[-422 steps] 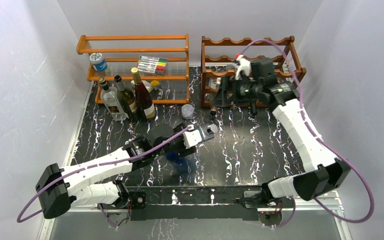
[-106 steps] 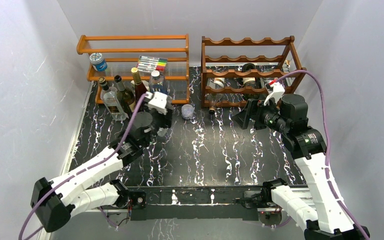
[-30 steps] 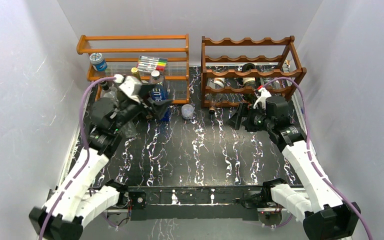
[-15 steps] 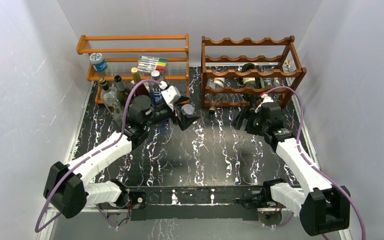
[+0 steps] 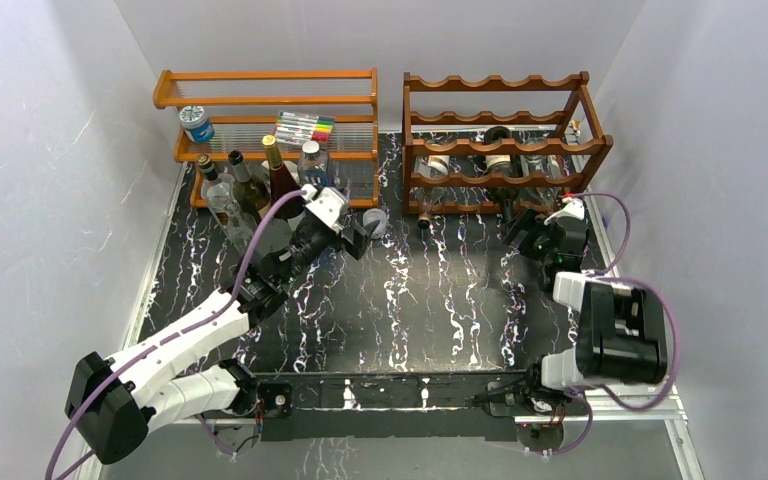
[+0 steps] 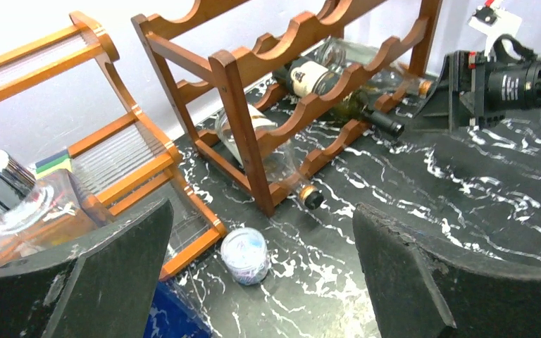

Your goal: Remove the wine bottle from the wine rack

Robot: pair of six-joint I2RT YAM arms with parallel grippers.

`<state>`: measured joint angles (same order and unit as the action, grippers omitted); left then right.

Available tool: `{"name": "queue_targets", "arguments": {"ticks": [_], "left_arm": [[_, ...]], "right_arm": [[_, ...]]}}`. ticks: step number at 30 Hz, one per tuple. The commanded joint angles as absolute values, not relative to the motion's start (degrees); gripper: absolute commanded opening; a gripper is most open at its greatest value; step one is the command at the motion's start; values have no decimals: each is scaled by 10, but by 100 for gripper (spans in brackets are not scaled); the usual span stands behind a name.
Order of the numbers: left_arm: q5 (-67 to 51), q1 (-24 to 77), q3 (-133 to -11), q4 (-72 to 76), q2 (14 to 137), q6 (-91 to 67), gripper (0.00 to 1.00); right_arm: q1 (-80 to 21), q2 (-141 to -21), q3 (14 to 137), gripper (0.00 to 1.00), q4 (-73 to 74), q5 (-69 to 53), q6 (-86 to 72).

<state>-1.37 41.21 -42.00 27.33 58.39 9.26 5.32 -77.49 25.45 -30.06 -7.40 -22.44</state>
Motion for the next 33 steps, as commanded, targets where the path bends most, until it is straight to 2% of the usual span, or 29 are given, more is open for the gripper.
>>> {"name": "queue_targets", "arguments": {"ticks": [1,4,14,17,20,26,33], "left_arm": [[51,443,-402,302,572,143,98],[62,460,-402,300,577,149,98],[71,491,-395,304,584,182,98],[77,491,-393,306,585,195,98],[81,491,-391,306,590,205,98],[82,491,-388,309,594,215,98],[75,491,-389,307,593,214,98]], "right_arm": [[78,-869,277,97,-478,-159,-257],[79,-914,287,95,-522,-164,-294],[81,-994,342,88,-530,-160,-344],[83,-1038,366,83,-516,-177,-355],[91,-1072,366,76,-576,-213,-377],[96,-1123,407,71,-586,-264,-400],[96,-1134,419,57,-595,-285,-400]]}}
